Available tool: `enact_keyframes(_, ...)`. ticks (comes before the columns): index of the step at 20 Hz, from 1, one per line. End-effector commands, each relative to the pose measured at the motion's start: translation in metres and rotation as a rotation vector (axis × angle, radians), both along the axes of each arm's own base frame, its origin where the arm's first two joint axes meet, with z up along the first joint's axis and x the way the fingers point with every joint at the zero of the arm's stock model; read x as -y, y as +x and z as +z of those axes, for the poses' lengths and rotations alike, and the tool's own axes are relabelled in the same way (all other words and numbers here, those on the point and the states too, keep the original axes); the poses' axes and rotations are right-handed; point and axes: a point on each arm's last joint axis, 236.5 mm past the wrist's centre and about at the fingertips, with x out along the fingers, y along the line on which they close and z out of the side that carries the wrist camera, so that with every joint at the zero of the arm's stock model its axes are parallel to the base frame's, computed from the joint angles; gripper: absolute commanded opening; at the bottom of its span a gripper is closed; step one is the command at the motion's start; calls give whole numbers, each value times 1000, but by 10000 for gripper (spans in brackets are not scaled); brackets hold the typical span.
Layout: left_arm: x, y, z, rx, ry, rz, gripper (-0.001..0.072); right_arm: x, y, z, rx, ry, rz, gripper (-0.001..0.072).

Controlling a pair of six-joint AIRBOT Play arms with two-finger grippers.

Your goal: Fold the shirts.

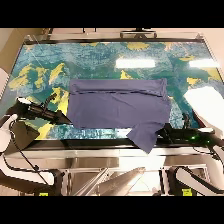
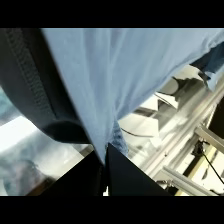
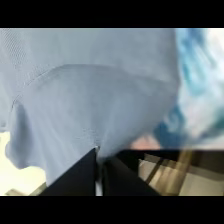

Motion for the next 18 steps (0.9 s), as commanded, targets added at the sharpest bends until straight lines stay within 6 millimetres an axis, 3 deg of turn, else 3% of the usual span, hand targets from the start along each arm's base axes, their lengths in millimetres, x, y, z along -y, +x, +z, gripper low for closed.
enact_keyframes(1, -7, -6, 4, -38, -5, 12, 29, 1, 16, 35, 58, 42, 46, 21)
enact_keyframes(3, -18, -7, 5, -74, -5, 64, 29, 14, 25, 51, 67, 17, 49, 21)
enact_keyframes(6, -24, -9, 15, -109, -52, 112, 29, 19, 41, 79, 121, 23, 78, 22)
enact_keyframes(11, -4, 32, 45, -1, -167, 172, 29, 18, 112, 142, 367, 70, 16, 21)
enact_keyframes(15, 3, 78, 64, 106, -116, 119, 29, 14, 178, 146, 430, 17, 31, 22)
enact_keyframes(18, -2, 120, 65, 149, -87, 128, 30, 21, 232, 138, 455, 10, 16, 22)
